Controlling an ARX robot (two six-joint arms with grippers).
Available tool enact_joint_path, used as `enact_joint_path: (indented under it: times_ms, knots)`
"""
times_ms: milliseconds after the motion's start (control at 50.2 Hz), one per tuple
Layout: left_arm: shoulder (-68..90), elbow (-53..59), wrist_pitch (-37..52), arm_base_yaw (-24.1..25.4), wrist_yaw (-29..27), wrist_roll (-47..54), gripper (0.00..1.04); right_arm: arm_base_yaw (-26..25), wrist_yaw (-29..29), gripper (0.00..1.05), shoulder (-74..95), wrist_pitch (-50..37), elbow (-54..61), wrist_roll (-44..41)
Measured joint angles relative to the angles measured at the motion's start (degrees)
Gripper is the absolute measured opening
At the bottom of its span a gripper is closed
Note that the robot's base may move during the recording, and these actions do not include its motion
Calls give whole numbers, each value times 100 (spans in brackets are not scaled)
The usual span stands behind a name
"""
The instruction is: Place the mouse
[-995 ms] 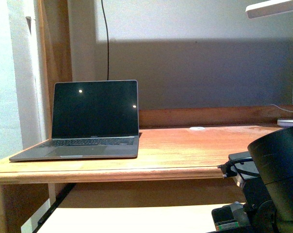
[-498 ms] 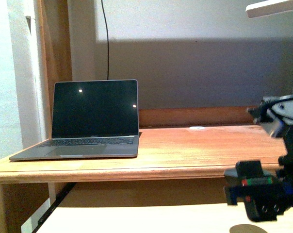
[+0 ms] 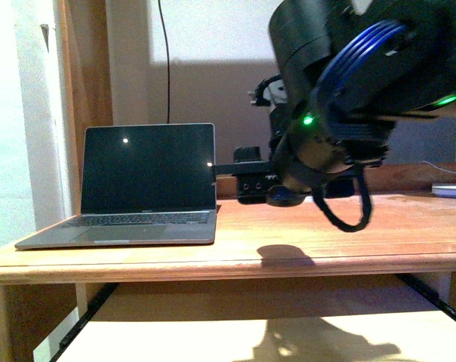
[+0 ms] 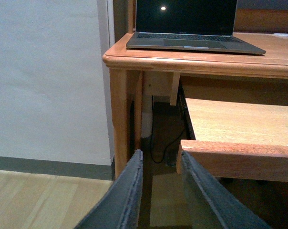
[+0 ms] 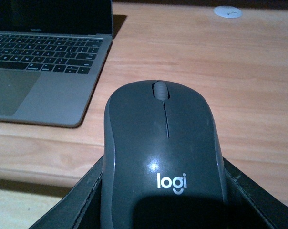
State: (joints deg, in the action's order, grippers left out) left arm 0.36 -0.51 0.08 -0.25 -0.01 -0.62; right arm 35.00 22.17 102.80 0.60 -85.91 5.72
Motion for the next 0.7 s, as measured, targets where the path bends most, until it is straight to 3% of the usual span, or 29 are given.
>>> enact_joint_path:
  times_ms: [338, 538, 697]
  knots:
    - [0, 0, 0, 0, 0, 9, 99, -13, 704, 55, 1808, 109, -1648, -579]
    - [0, 0, 0, 0, 0, 11, 97, -31, 852, 55, 2267, 105, -2065, -702]
    - [0, 0, 0, 0, 0, 11, 97, 11, 601, 81, 2319, 22, -2068, -660]
